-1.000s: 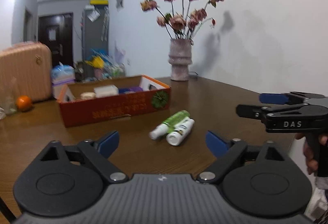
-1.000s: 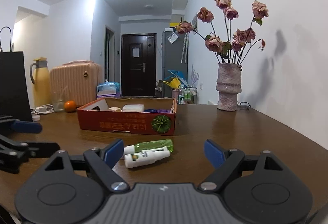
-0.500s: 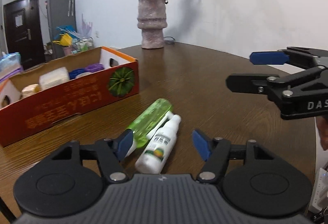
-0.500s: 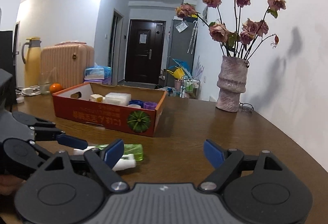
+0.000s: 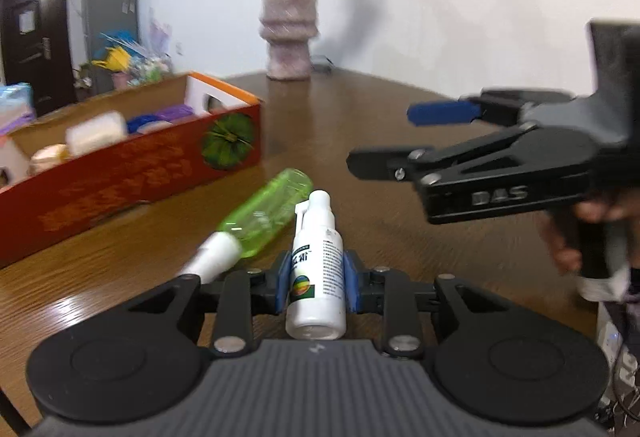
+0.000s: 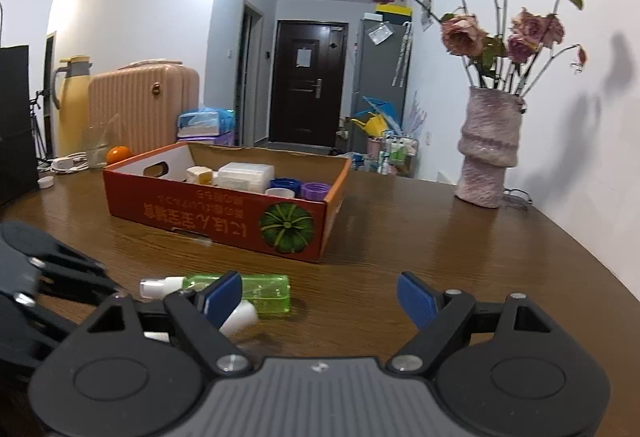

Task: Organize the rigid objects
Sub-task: 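Grasp the white spray bottle with the left gripper and lift it, then grasp the green spray bottle with the right gripper while the left gripper holds the white bottle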

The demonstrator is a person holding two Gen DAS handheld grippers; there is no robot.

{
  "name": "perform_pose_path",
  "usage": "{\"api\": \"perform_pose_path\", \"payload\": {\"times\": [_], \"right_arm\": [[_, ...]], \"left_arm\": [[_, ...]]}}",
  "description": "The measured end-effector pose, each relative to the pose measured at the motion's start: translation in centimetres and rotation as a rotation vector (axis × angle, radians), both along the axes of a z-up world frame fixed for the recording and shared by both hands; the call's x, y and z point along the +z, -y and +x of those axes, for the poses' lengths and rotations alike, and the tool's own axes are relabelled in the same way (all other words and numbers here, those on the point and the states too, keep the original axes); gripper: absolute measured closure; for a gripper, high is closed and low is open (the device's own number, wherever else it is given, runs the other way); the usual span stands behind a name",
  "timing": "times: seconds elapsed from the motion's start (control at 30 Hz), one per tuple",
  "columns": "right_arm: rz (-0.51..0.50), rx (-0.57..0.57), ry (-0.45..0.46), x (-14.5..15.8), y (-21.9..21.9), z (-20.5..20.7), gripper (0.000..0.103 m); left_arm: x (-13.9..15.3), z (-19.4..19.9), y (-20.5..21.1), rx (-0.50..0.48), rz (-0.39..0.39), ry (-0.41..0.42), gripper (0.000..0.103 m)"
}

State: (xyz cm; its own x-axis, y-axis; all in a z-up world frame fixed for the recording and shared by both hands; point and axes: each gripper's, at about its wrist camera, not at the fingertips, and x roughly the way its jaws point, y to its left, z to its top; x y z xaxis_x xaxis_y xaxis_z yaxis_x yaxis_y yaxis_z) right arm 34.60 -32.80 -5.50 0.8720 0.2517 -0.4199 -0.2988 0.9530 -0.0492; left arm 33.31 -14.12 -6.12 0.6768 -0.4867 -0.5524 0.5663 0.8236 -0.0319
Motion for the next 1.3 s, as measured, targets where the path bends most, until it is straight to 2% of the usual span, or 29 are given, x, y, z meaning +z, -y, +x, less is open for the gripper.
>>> {"api": "perform_pose_path", "payload": {"times": [0.1,0.2,0.3,0.37,0.47,0.53,0.8,0.87,0.9,1.03,1.1,1.2,1.3], "right_arm": [[-0.019,0.045,-0.019,0.0,-1.2,1.8,0.019],[-0.048,0.12,-0.052,-0.1,-3.0,4.0,0.021],[-0.036,0.211,-0.124,-0.4,-4.5,6.7,0.021],[-0.019,0.218,-0.183,-0.9,-5.0,8.3,0.023],[0.028,0.232,-0.241,-1.2,-4.7,9.0,0.029],[0.044,0.224,-0.252,-1.2,-4.3,8.0,0.029],[0.052,0.222,-0.287,-1.6,-3.8,0.6,0.031],[0.037,0.235,-0.268,-1.4,-4.3,-0.8,0.039],[0.031,0.229,-0.261,-1.1,-4.4,-1.2,0.039],[-0.077,0.146,-0.176,0.1,-4.6,-1.7,0.037],[-0.14,0.186,-0.166,-0.1,-4.8,-1.5,0.036],[-0.183,0.281,-0.164,-0.6,-5.0,-1.0,0.027],[-0.229,0.375,-0.186,-1.4,-5.7,-0.9,0.03]], "left_arm": [[1.0,-1.6,-3.7,0.08,-0.06,0.024,0.075],[1.5,-2.3,-7.1,0.199,-0.086,0.016,0.075],[1.8,-2.5,-10.2,0.296,-0.113,0.007,0.075],[2.1,-2.7,-11.5,0.331,-0.121,0.011,0.075],[2.4,-2.8,-12.6,0.352,-0.122,0.014,0.075],[2.6,-3.1,-13.2,0.353,-0.137,0.013,0.075],[2.1,-4.9,-13.3,0.325,-0.178,0.012,0.075],[1.9,-5.1,-13.1,0.318,-0.176,0.002,0.075],[1.9,-5.2,-13.0,0.315,-0.171,0.0,0.075],[1.7,-5.9,-13.0,0.308,-0.171,-0.002,0.075],[1.4,-5.9,-13.0,0.313,-0.172,-0.016,0.075],[1.0,-5.8,-13.0,0.32,-0.166,-0.03,0.075],[0.9,-5.8,-12.7,0.315,-0.166,-0.034,0.075]]}}
